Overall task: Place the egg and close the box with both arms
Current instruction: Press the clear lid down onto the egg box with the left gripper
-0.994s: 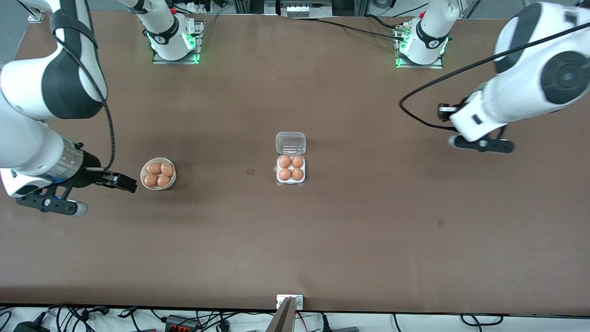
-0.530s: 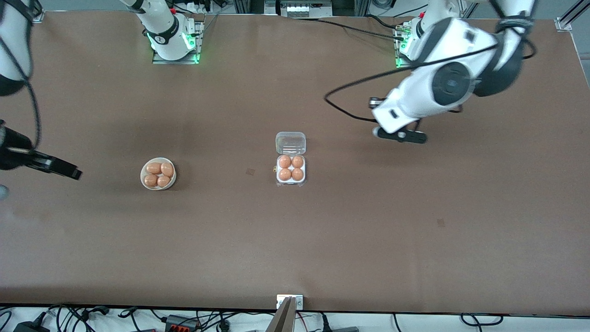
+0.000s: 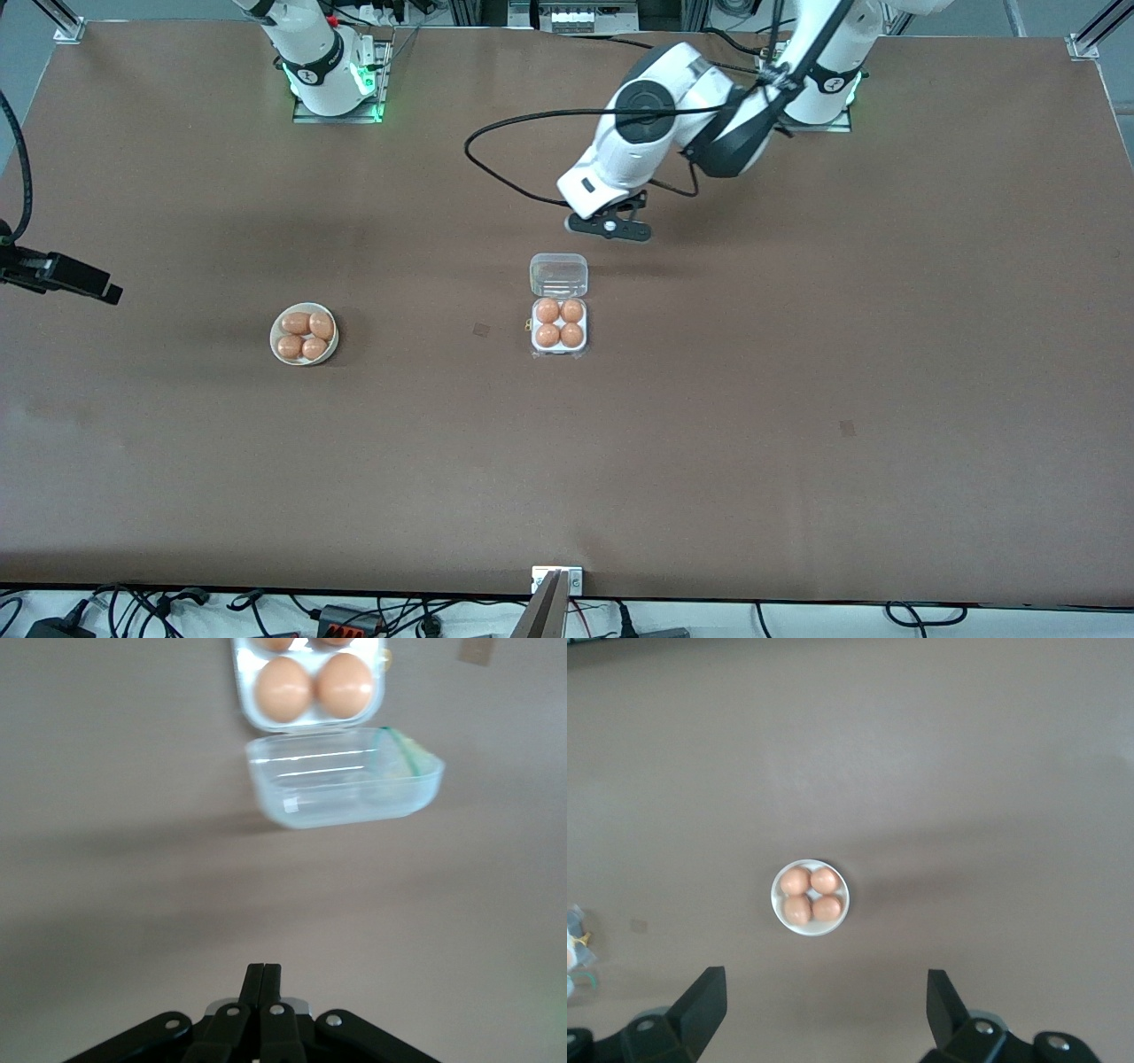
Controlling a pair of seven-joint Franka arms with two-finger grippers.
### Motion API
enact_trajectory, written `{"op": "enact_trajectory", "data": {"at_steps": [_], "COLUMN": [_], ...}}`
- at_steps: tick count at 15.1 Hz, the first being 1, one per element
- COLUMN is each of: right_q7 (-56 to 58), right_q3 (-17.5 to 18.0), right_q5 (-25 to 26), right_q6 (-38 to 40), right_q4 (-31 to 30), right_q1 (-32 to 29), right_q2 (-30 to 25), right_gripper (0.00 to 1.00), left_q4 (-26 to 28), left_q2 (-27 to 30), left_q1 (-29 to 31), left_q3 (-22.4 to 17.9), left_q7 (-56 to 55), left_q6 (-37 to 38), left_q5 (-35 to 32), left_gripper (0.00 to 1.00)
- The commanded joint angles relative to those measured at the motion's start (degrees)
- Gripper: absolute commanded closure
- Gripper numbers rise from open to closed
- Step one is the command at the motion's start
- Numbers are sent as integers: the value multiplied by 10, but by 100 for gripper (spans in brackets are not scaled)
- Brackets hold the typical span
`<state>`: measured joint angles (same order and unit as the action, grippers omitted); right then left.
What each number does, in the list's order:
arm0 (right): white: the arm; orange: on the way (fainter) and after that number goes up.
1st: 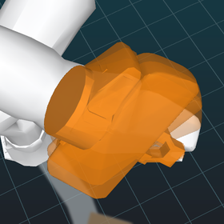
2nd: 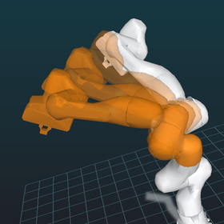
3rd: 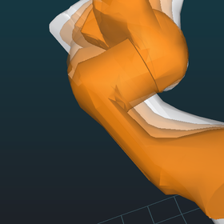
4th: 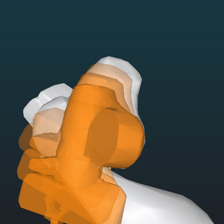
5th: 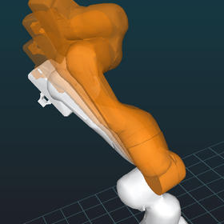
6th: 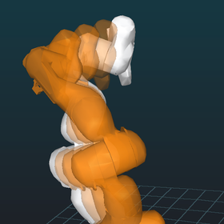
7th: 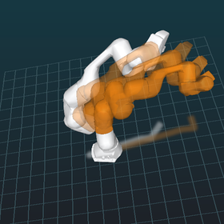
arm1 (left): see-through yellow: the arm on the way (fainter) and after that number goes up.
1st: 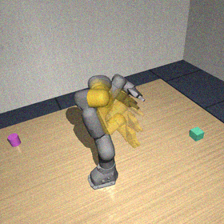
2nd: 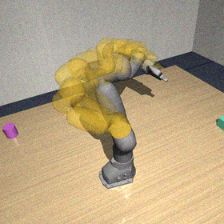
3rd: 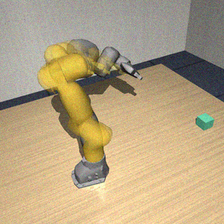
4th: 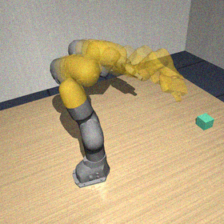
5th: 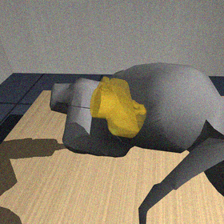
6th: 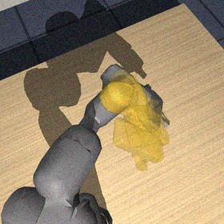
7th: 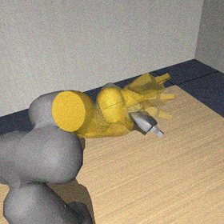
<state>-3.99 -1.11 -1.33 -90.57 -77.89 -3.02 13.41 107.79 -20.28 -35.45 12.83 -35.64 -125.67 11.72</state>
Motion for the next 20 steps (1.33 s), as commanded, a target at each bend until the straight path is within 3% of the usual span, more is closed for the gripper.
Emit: {"op": "enact_trajectory", "data": {"at_steps": [1,3,7,9,12,16,20], "right_q7": [41,51,43,52,49,50,54], "right_q3": [14,14,14,14,14,9,16], "right_q5": [21,21,21,21,19,14,16], "right_q6": [-45,-74,-76,-87,-87,-85,-67], "right_q4": [-143,-179,-191,-185,-166,-163,-164], "right_q1": [-8,-9,-8,-9,-10,-15,-7], "right_q2": [-109,-130,-133,-125,-112,-117,-115], "right_gripper": [0,0,0,0,0,0,0], "left_q4": [-6,-5,-9,-17,-66,-69,-76], "left_q2": [-37,-59,-105,-102,-102,-100,-57], "left_q1": [-29,-38,-46,-36,15,24,47], "left_q3": [-4,-4,-9,-24,-32,-27,-27], "left_q7": [-20,-26,-23,-10,26,31,44], "left_q6": [-62,-101,-224,-234,-232,-228,-75], "left_q5": [8,3,1,-15,-37,-34,-37], "left_gripper": [99,99,99,99,99,99,99]}}
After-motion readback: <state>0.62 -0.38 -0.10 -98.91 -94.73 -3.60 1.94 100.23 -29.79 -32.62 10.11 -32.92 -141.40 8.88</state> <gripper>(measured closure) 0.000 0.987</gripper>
